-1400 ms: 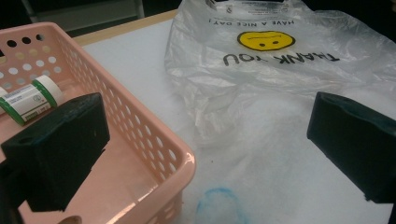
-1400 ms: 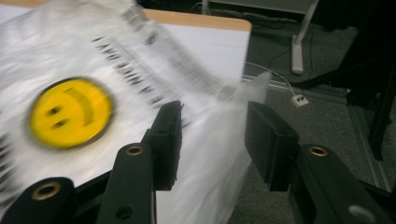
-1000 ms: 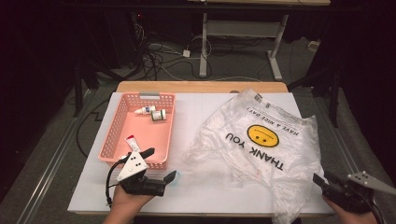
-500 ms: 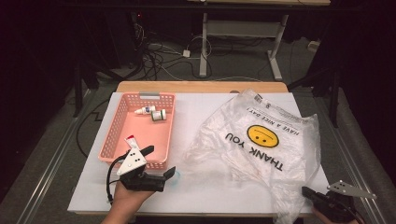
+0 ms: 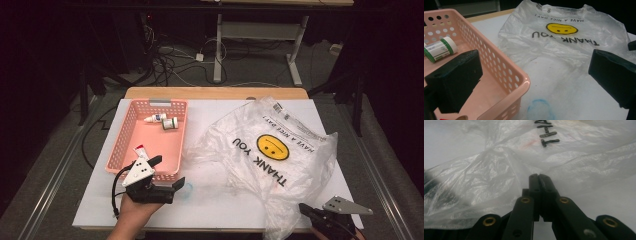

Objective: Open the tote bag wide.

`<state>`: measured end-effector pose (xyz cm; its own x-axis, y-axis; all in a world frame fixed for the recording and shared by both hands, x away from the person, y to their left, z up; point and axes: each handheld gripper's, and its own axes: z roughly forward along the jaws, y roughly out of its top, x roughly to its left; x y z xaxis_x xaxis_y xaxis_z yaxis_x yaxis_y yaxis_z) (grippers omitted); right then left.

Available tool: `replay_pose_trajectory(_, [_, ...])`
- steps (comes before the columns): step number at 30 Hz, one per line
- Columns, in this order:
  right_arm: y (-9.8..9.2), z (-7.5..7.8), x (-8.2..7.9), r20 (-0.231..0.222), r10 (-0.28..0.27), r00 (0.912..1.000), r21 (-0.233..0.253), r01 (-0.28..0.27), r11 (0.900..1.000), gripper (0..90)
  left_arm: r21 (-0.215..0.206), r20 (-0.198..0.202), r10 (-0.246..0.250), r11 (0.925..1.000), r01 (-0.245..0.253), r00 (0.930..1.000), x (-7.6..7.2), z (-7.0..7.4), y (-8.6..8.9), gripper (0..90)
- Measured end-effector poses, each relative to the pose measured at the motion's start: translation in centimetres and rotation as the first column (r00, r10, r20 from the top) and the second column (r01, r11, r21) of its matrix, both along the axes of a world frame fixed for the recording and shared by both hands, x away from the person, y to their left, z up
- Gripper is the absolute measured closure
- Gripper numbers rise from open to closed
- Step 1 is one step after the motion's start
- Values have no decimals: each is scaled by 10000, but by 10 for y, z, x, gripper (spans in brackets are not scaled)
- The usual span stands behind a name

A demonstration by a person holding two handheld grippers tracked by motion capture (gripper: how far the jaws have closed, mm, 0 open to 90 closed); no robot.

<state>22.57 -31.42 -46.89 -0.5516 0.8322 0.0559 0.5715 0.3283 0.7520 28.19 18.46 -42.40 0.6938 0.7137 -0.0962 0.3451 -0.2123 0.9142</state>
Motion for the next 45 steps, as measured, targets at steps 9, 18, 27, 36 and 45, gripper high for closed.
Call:
replay_pose_trajectory(9, [12,2,2,160,559,9983,122,-561,9984,793,-9,-145,-59,10000,59,9999,1,-1,-2,0])
replay_pose_trajectory(18, [-10,32,-4,1481,-273,9886,1459,55,9893,627,376,-332,-132,9992,144,9994,1,0,-3,0])
replay_pose_trajectory(27, [10,51,31,1911,397,9808,930,-584,9939,385,771,-207,-296,9965,312,9993,-1,-2,-8,0])
replay_pose_trajectory(36, [40,46,68,1921,784,9783,728,-938,9929,156,453,-137,-71,9989,77,9999,-3,-2,-3,0])
replay_pose_trajectory(45, [61,42,90,1870,962,9776,611,-1093,9921,0,603,-67,120,9981,-116,9999,-5,-1,0,0])
